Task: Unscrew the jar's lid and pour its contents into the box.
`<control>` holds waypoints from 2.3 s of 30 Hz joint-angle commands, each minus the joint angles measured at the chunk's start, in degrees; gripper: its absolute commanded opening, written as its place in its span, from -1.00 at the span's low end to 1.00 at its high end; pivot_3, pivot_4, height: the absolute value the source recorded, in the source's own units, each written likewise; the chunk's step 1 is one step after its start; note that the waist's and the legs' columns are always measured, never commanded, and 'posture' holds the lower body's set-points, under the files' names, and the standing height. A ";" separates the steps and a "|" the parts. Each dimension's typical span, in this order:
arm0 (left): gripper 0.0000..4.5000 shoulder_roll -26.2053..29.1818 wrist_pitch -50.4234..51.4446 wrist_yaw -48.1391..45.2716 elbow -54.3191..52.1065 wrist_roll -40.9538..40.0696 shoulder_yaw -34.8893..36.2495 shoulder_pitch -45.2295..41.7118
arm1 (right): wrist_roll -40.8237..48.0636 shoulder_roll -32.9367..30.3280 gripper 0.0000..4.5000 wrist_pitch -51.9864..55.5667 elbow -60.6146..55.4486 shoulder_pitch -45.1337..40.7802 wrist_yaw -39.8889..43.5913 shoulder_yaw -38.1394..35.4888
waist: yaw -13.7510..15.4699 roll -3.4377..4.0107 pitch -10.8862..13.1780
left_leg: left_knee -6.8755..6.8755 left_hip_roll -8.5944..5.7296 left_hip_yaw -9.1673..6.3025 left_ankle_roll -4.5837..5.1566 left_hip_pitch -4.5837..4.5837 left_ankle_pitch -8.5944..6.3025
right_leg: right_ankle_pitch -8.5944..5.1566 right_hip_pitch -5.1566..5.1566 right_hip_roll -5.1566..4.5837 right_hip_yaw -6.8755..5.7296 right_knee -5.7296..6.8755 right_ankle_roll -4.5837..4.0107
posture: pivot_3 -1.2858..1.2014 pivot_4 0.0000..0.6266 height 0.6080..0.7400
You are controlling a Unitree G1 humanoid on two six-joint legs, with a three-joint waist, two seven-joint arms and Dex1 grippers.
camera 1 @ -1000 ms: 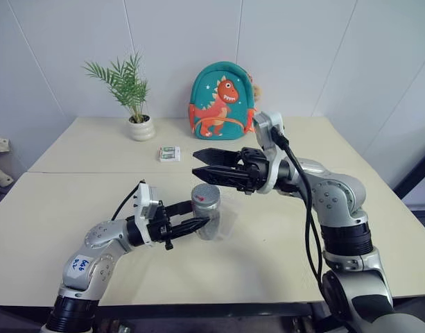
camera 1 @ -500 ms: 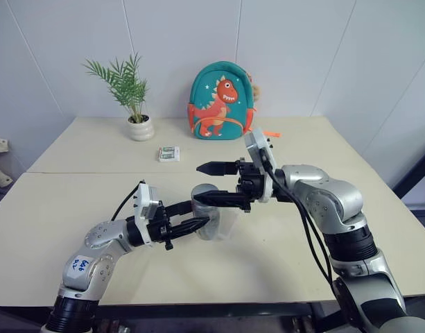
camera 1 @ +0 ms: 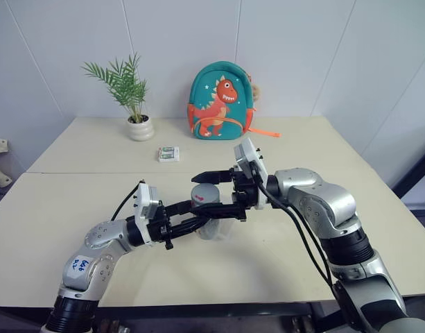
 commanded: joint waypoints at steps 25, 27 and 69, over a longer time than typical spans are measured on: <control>-0.16 0.27 0.16 0.00 -3.30 -1.03 0.85 0.42 | 15.57 6.63 0.29 9.93 2.30 -5.06 -9.78 -15.19 | 0.04 0.02 0.01 | -0.01 0.02 -0.02 0.00 0.00 0.00 | 0.00 -0.01 0.00 0.00 0.03 -0.01 | 0.03 -0.52 1.00; -0.16 0.42 0.32 0.15 -3.61 -1.12 1.09 0.62 | 13.41 5.37 0.29 7.77 2.28 -4.77 -11.12 -15.83 | 0.05 0.02 0.01 | -0.01 0.01 -0.02 0.00 0.00 0.00 | 0.00 0.01 -0.01 0.00 -0.02 -0.01 | 0.03 -0.52 1.00; -0.16 2.73 6.70 9.16 -2.42 -2.90 6.90 -3.43 | -12.44 -5.76 0.99 -35.52 31.48 17.39 -11.09 -20.27 | -0.88 0.20 0.12 | 0.05 0.02 0.42 0.02 0.24 0.07 | 0.21 0.10 0.22 0.62 0.01 0.20 | 0.03 -0.52 1.00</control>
